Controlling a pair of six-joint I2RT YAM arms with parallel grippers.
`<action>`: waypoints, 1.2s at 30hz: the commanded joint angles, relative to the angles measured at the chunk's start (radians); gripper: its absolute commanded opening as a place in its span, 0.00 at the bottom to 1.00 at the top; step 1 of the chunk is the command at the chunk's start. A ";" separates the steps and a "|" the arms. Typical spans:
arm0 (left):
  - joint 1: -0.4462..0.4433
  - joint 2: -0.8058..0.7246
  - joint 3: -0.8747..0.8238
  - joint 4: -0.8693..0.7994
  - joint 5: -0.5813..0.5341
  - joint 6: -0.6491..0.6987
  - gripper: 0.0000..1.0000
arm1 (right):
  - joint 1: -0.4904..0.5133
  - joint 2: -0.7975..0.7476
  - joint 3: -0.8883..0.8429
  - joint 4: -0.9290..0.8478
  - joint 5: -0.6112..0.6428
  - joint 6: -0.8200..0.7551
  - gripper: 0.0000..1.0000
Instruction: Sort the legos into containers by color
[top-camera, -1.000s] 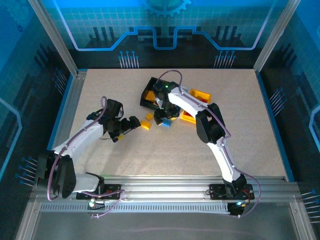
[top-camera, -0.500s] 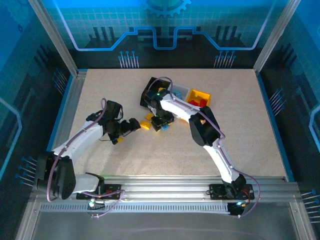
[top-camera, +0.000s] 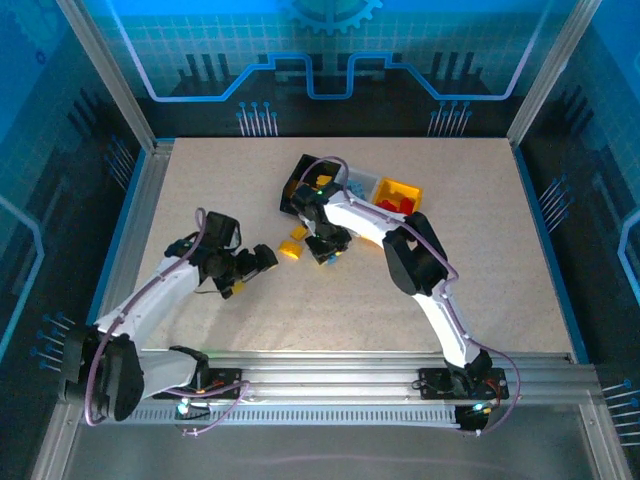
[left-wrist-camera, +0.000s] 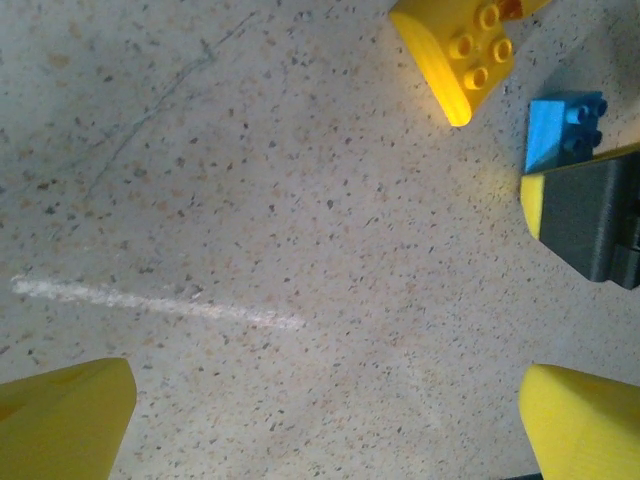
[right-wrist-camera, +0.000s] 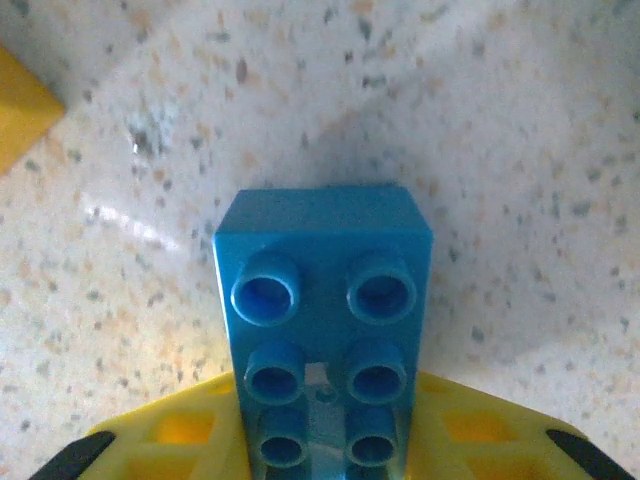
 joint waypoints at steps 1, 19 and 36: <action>0.010 -0.055 -0.028 -0.021 0.006 -0.032 0.99 | -0.023 -0.131 -0.036 -0.010 -0.053 0.036 0.35; 0.007 -0.283 -0.018 -0.088 0.057 -0.032 0.99 | -0.328 -0.043 0.279 -0.013 -0.198 0.188 0.33; -0.010 0.001 0.205 -0.220 -0.021 0.193 0.99 | -0.363 -0.252 0.048 0.079 -0.283 0.237 0.69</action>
